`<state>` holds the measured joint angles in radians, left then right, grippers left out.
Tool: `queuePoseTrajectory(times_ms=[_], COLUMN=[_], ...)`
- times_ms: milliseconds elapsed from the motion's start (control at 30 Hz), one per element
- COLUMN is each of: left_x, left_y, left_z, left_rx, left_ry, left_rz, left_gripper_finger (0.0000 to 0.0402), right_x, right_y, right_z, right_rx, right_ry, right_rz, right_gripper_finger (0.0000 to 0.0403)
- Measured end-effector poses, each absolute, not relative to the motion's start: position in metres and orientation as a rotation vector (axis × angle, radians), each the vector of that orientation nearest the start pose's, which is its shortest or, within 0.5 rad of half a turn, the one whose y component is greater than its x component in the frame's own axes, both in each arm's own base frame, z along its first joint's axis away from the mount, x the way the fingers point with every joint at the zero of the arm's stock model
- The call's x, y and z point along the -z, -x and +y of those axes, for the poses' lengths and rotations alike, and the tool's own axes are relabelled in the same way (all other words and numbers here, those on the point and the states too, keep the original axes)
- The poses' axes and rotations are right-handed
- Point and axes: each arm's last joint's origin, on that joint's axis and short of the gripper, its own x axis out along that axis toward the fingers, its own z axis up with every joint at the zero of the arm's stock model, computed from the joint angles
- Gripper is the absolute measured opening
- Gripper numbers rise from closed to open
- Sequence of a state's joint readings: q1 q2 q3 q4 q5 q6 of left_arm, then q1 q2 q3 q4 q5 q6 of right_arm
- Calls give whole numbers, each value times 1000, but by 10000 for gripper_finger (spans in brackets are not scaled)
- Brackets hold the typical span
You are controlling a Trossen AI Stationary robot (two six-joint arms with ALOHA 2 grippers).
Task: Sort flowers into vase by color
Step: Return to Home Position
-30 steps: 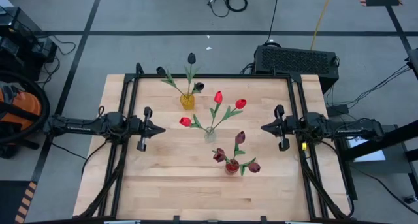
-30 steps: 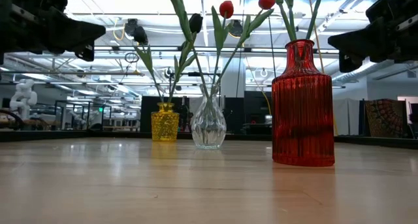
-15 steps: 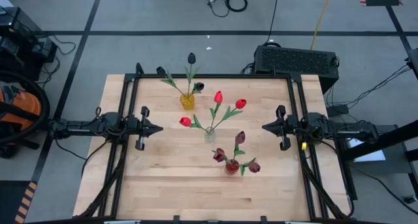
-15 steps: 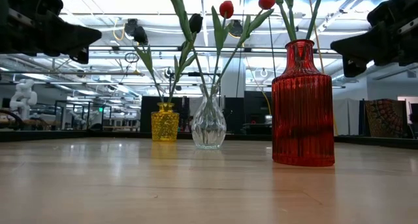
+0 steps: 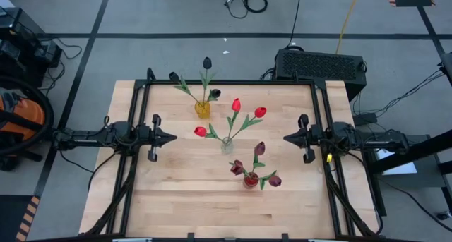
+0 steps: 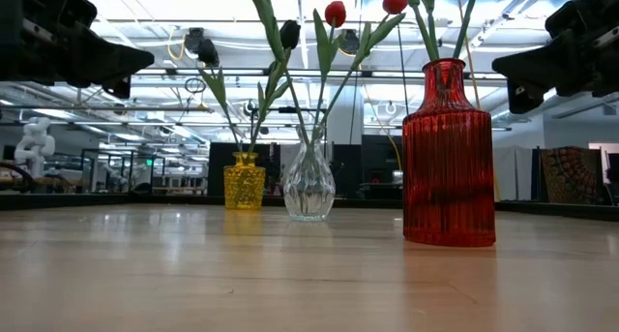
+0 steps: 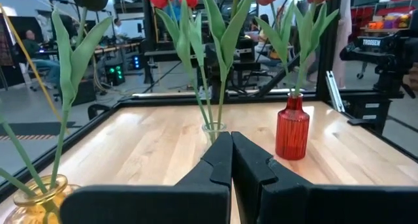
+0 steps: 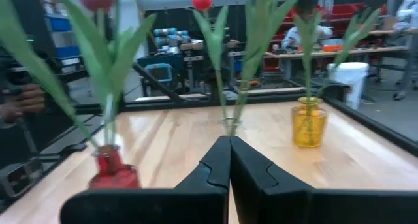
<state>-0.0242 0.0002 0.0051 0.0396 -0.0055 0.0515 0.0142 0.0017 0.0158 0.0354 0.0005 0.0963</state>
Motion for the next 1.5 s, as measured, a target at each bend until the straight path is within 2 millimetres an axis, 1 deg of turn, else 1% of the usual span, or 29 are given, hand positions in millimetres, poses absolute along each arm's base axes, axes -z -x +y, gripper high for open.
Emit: queuePoseTrajectory(times_ms=[133, 267, 500, 733, 1500], left_x=[-169, -168, -167, -167, -166], left_y=[-97, -97, -97, -97, -97], left_z=[-2, -2, -2, -6, -7], left_rx=[17, 18, 24, 81, 88], left_ry=[-40, -40, -31, -9, 7], left_rz=[-45, -39, -25, -20, -17], left_gripper_finger=[4, 4, 4, 4, 4], right_x=[-172, -171, -171, -171, -171], right_y=[-97, -97, -97, -97, -97], right_z=[5, 6, 7, 7, 7], right_rx=[-53, -19, -37, -37, -37], right_ry=[-102, -103, -95, -95, -95], right_rz=[-46, -41, -31, -32, -32], right_gripper_finger=[0, 0, 0, 0, 0])
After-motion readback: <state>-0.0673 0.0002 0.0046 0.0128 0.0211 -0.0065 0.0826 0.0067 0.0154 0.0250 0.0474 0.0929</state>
